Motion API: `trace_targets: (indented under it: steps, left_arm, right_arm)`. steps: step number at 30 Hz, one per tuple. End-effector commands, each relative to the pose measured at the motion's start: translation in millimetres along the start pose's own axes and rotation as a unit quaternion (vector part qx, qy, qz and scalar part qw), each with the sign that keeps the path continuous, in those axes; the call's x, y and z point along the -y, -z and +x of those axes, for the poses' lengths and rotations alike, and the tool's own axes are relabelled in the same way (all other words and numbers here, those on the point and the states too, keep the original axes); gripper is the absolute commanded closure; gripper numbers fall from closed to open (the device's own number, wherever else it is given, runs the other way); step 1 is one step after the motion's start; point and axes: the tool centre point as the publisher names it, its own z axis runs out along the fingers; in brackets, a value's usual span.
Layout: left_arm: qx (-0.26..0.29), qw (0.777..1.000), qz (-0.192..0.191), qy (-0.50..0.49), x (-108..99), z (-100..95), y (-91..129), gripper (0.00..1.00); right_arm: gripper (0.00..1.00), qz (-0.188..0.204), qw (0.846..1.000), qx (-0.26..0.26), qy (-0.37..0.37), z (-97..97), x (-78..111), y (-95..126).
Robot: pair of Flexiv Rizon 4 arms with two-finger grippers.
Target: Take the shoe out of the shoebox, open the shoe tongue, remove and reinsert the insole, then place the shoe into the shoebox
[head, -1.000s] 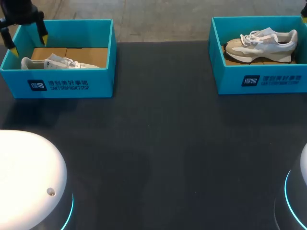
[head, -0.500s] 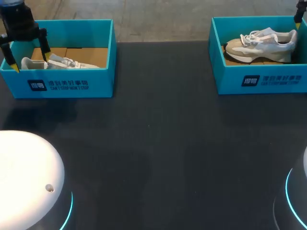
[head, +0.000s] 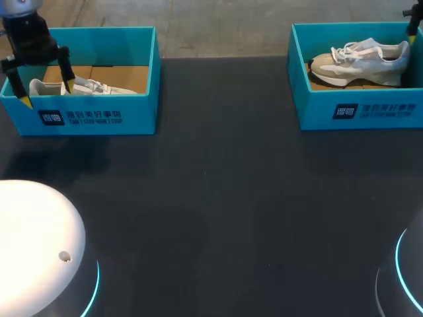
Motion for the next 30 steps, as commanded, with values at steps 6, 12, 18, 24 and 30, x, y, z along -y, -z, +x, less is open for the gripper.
trace_targets:
  steps: [6,12,18,24,30]
  left_arm:
    - [0.000,1.000,-0.002,0.000,1,0.3,0,0.00]
    - [0.000,1.000,-0.002,0.000,1,0.3,0,0.00]
    - [0.000,1.000,-0.002,0.000,1,0.3,0,0.00]
    - [0.000,1.000,-0.002,0.000,1,0.3,0,0.00]
    - [0.000,1.000,-0.002,0.000,1,0.3,0,0.00]
  right_arm:
    - [0.52,0.009,1.000,-0.004,-0.012,7.9,-17.4,-20]
    - [0.51,0.004,0.999,0.005,-0.038,15.0,-24.1,-27]
    - [0.53,-0.002,0.998,0.008,-0.061,17.6,-30.4,-33]
    - [0.52,0.001,0.996,0.011,-0.083,16.2,-31.8,-44]
    - [0.52,0.007,0.996,0.013,-0.086,15.8,-32.8,-54]
